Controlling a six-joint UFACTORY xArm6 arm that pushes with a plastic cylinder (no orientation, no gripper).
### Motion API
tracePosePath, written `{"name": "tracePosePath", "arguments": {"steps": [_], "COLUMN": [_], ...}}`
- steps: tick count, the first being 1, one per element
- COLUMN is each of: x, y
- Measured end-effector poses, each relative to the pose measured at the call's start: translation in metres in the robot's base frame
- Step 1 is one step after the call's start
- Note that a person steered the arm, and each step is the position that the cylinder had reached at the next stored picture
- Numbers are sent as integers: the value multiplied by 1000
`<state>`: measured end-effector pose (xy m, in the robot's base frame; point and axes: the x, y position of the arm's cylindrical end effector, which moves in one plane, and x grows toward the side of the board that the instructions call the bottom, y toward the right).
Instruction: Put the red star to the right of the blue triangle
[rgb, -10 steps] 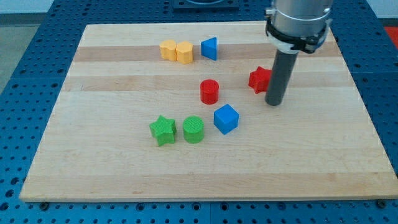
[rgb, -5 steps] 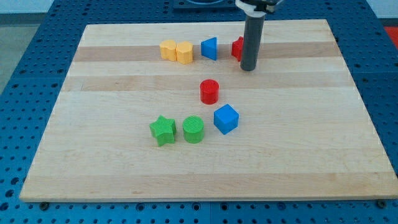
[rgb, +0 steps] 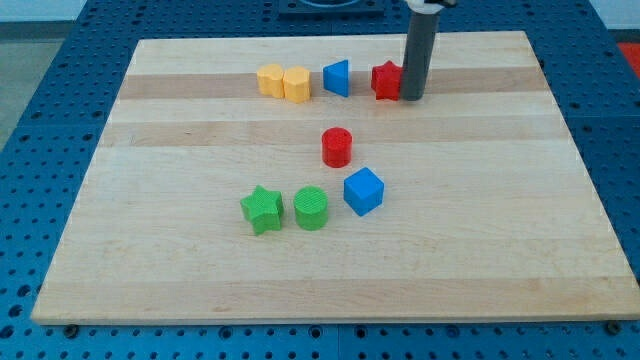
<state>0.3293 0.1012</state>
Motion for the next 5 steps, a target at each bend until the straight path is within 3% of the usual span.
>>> {"name": "tracePosePath", "arguments": {"steps": [3, 4, 5], "x": [20, 10, -31], "y": [-9, 24, 25]}}
